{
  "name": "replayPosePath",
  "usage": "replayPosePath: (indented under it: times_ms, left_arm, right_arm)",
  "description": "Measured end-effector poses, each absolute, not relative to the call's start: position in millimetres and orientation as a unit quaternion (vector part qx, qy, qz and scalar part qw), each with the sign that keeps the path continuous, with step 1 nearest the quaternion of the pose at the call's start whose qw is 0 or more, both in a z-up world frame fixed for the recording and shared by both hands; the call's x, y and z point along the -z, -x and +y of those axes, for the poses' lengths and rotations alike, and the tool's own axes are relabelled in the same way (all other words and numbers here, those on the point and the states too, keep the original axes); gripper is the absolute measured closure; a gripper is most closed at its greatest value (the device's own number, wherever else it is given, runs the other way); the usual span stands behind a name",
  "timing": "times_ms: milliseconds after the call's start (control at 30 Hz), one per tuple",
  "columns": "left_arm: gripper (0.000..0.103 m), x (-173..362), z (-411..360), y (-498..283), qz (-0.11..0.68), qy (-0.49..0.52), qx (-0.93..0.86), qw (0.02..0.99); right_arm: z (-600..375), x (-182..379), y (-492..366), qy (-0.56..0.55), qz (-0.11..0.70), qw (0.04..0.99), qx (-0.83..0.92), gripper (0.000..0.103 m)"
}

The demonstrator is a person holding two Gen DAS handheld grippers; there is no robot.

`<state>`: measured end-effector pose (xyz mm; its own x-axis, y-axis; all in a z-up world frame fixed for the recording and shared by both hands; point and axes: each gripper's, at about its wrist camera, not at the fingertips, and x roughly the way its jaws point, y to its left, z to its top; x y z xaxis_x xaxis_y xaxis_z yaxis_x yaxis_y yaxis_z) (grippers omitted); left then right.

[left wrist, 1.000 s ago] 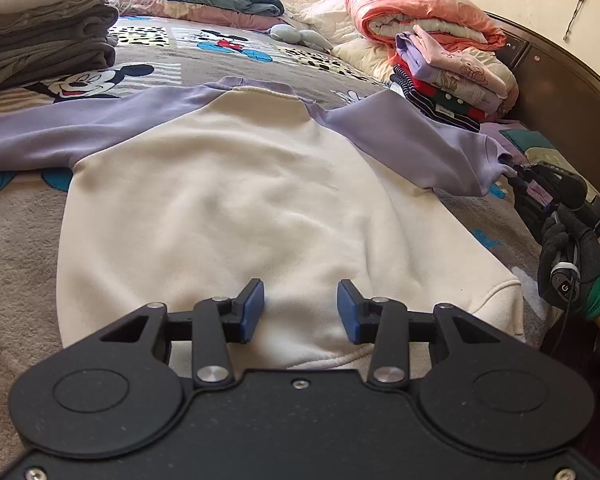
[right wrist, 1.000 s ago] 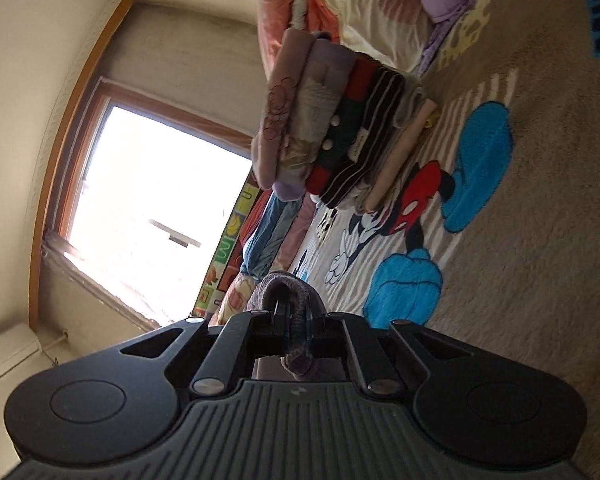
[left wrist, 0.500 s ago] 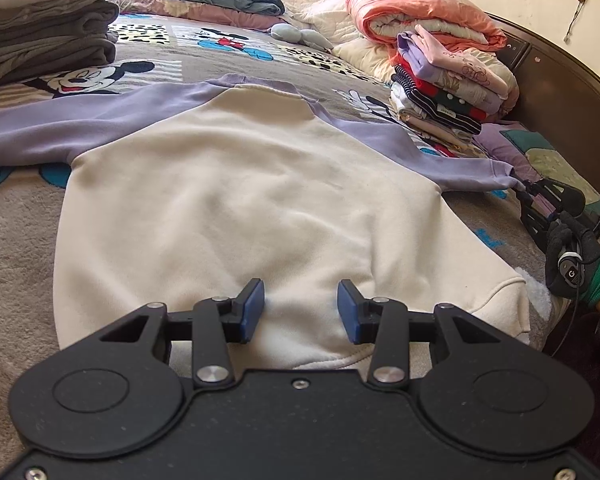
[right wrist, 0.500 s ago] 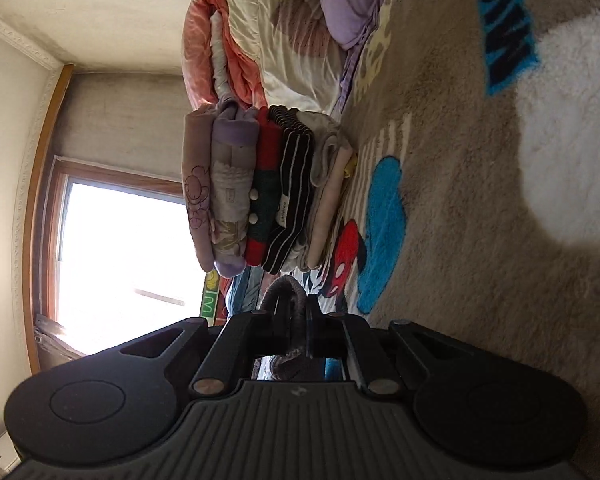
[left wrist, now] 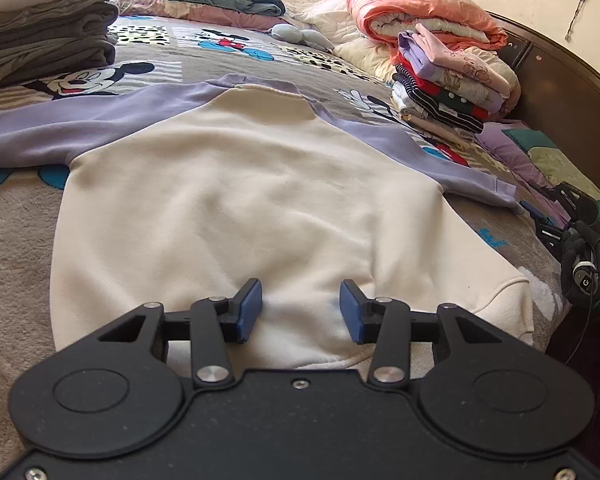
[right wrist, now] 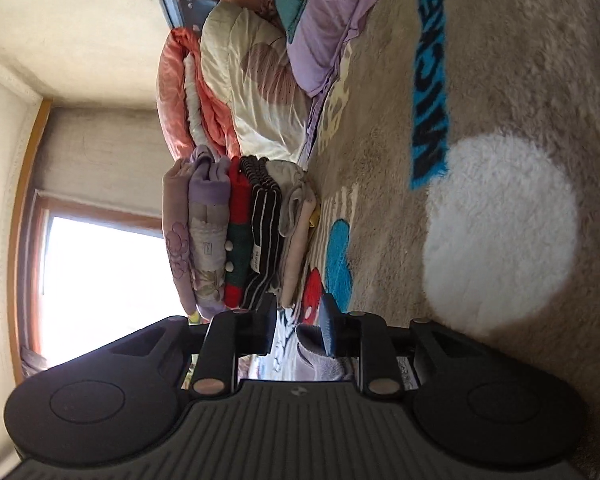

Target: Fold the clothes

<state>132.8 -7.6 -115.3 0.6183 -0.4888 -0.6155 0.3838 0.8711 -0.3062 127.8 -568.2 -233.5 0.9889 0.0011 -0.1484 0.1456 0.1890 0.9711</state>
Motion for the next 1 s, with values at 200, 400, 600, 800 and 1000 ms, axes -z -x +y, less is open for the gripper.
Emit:
replayPosePath:
  times_ms: [200, 400, 600, 800, 1000]
  left_arm:
    - [0.060, 116.1, -6.8, -133.2, 0.363, 0.072, 0.245, 0.896]
    - [0.060, 116.9, -6.2, -133.7, 0.363, 0.073, 0.246, 0.896]
    - [0.060, 117.8, -5.8, -134.3, 0.364, 0.074, 0.248, 0.895]
    - [0.059, 118.5, -5.9, -134.9, 0.364, 0.075, 0.248, 0.895]
    - [0.058, 119.1, -5.1, -134.1, 0.363, 0.076, 0.248, 0.895]
  right_arm:
    - [-541.5, 199.8, -157.2, -0.465, 0.165, 0.869, 0.046, 0.040]
    - [-530.7, 198.2, -176.6, -0.416, 0.198, 0.887, 0.030, 0.080]
    - [-546.7, 195.9, -152.6, -0.523, 0.091, 0.847, -0.001, 0.090]
    - [-549.9, 217.6, -156.8, -0.534, 0.165, 0.828, 0.044, 0.090]
    - [-542.1, 210.9, -158.6, -0.485, 0.176, 0.855, 0.064, 0.088]
